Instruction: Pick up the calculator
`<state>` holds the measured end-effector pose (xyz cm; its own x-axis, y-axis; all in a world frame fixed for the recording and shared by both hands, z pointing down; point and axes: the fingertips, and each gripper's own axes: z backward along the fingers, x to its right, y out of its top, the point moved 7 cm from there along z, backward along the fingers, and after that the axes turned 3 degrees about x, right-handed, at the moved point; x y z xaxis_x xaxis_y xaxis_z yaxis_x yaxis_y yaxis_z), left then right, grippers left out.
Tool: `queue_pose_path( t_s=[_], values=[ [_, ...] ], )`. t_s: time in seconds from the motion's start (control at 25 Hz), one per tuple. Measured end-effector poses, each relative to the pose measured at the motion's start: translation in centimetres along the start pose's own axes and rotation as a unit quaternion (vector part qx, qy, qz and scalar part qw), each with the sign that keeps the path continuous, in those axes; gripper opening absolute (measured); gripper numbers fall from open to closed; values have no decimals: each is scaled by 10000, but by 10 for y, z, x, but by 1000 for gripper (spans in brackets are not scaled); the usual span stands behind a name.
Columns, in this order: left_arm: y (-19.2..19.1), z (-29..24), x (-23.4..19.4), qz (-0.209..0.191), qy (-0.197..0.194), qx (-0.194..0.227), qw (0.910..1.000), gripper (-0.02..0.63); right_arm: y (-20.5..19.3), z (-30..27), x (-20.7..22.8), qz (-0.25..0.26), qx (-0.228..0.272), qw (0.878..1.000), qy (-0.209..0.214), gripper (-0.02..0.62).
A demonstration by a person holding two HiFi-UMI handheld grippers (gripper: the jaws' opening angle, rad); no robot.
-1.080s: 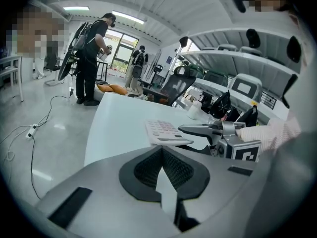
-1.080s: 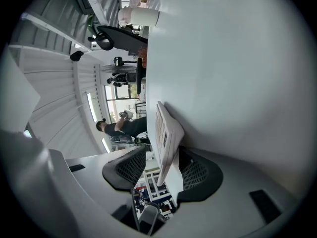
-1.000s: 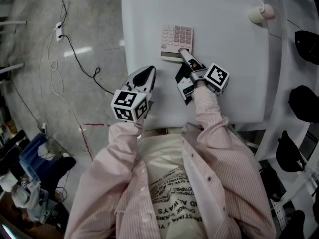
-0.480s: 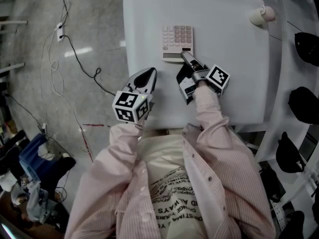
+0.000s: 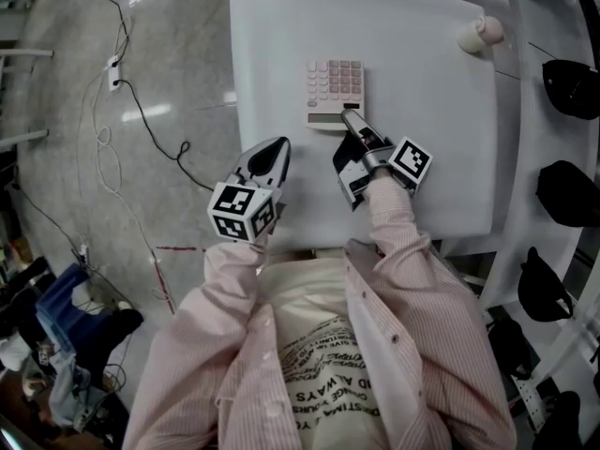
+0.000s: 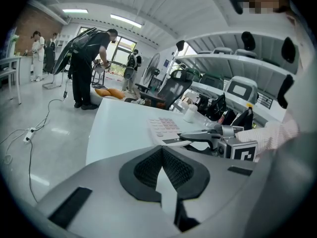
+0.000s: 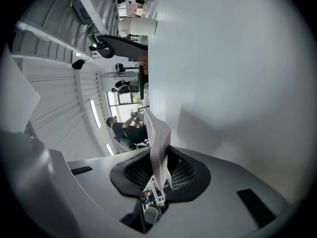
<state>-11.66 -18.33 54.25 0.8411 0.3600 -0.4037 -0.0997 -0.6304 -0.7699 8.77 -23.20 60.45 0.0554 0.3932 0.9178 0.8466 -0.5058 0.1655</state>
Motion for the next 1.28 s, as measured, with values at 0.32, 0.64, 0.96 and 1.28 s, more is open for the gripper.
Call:
queue_pose_path(
  t_s=[0.32, 0.64, 0.96, 1.28],
  values=[
    [-40, -60, -74, -307, 11, 168, 9994, 2, 10, -70, 74, -184, -115, 9995, 213, 64],
    [-34, -54, -55, -566, -93, 489, 9972, 2, 19, -40, 64, -216, 6, 9986, 490, 64],
    [-15, -20, -54, -657, -96, 799, 9946, 2, 3, -18, 32, -171, 68, 9974, 704, 64],
    [1, 8, -50, -812, -12, 1175, 9898, 2, -8, 5, 2, -34, 4, 9953, 970, 64]
  ],
)
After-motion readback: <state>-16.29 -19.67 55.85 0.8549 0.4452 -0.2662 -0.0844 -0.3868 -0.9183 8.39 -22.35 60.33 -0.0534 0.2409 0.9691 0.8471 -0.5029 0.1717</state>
